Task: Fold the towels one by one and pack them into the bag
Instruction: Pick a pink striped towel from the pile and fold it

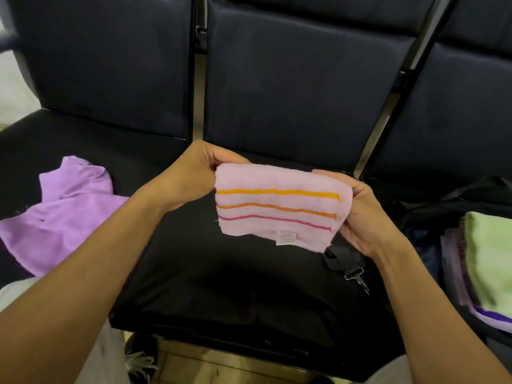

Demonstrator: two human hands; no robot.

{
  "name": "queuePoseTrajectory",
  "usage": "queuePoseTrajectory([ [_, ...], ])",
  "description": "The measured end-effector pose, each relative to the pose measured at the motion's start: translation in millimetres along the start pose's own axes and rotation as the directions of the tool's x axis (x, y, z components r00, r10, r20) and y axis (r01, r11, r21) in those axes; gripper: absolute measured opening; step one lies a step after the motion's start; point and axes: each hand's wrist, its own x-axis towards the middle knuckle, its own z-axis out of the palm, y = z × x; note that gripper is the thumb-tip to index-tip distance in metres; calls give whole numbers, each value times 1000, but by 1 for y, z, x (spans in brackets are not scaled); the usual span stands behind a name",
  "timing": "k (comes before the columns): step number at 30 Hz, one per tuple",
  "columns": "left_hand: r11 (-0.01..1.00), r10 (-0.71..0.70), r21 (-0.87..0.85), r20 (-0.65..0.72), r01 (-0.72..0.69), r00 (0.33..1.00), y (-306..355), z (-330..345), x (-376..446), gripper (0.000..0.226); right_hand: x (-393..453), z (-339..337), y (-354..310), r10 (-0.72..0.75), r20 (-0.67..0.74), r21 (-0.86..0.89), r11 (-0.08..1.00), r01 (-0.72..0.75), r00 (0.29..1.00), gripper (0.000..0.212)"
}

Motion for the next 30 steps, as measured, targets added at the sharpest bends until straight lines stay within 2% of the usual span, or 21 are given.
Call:
queuePoseTrajectory([
  [8, 998, 57, 46, -242, -47, 969, -7, 1, 6, 22, 1, -2, -1, -63, -3, 29, 998, 63, 998, 27],
  [15, 1000, -14, -12, -388, 10, 921, -15, 2, 11, 20, 0, -6, 0, -86, 38, 35, 996, 84, 996, 24],
  [19, 994, -89, -86, -342, 63, 936, -13, 4, 9, 13, 0, -7, 0, -85, 34, 79, 993, 82, 996, 21],
  [23, 982, -174, -111, -172, 156, 970, -3, 11, 4, 22, -1, -8, -1, -76, 34, 145, 987, 71, 996, 21],
  [25, 955, -205, -237, -105, 176, 973, 0, 12, 4, 25, -1, -8, -1, -73, 45, 193, 979, 63, 996, 22],
  [30, 850, -244, -491, -41, 193, 969, 4, 12, 7, 36, 0, -9, 0, -82, 65, 288, 956, 60, 994, 25],
])
